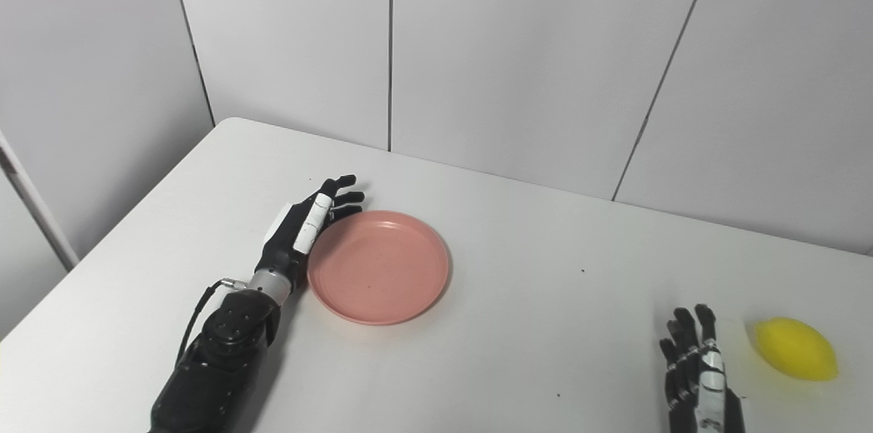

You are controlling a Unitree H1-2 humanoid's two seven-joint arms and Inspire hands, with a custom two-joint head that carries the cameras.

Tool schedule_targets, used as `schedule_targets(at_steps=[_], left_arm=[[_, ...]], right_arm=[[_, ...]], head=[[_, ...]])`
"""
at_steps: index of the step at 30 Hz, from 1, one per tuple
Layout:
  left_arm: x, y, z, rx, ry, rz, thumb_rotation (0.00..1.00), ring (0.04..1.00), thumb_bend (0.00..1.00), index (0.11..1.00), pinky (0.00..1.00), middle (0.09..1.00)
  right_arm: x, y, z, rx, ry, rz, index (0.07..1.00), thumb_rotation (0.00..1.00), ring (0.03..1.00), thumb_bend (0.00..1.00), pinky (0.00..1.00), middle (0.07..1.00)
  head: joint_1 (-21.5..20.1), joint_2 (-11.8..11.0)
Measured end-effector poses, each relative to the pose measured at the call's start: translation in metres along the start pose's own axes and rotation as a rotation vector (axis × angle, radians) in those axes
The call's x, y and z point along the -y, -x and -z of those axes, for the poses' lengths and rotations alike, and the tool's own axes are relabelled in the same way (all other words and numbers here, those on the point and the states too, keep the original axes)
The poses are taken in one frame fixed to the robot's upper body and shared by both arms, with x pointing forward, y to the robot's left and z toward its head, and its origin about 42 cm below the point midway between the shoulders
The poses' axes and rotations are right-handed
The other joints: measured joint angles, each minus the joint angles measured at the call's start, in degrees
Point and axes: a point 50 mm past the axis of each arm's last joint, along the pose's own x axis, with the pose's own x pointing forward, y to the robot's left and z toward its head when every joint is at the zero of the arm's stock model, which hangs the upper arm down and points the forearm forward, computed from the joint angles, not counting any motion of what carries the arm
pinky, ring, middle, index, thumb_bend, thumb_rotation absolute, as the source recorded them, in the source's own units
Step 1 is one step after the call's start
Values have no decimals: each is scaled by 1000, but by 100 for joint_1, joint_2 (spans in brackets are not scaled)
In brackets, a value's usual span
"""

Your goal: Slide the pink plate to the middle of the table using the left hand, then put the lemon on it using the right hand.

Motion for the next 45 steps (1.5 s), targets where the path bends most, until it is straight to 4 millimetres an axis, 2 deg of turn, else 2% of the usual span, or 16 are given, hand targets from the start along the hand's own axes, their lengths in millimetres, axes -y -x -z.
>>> schedule_targets(at_steps=[4, 14, 20, 27, 33, 37, 45], left_arm=[[8, 0, 0, 2, -6, 13, 1000, 784, 800, 851, 769, 793], [37, 3, -1, 9, -8, 77, 1000, 766, 829, 839, 723, 765], [60, 6, -4, -7, 28, 90, 1000, 778, 806, 855, 801, 770], [80, 9, -10, -26, 38, 125, 1000, 790, 787, 874, 840, 792], [89, 11, -12, -33, 29, 141, 1000, 786, 775, 871, 808, 791], [94, 11, -14, -40, 36, 145, 1000, 782, 764, 869, 834, 785], [98, 12, -15, -48, 41, 153, 1000, 780, 744, 870, 841, 784]], right_arm=[[0, 0, 0, 0, 2, 2, 979, 942, 970, 668, 1000, 947], [-1, 0, 1, -1, 3, 1, 968, 916, 970, 699, 1000, 941], [-2, -1, 1, 0, 2, 1, 972, 920, 967, 692, 1000, 937], [-3, -1, 1, -1, 1, -4, 974, 914, 968, 681, 1000, 938], [-5, -2, 2, -2, -1, -10, 975, 901, 962, 680, 1000, 935], [-6, -2, 2, -3, 7, -13, 968, 892, 954, 670, 1000, 931], [-18, -3, 5, -3, 0, -1, 951, 823, 937, 723, 1000, 913]], head=[[-44, 17], [-53, 44], [-62, 26], [-105, 26], [-219, 61], [-334, 88], [-510, 141]])
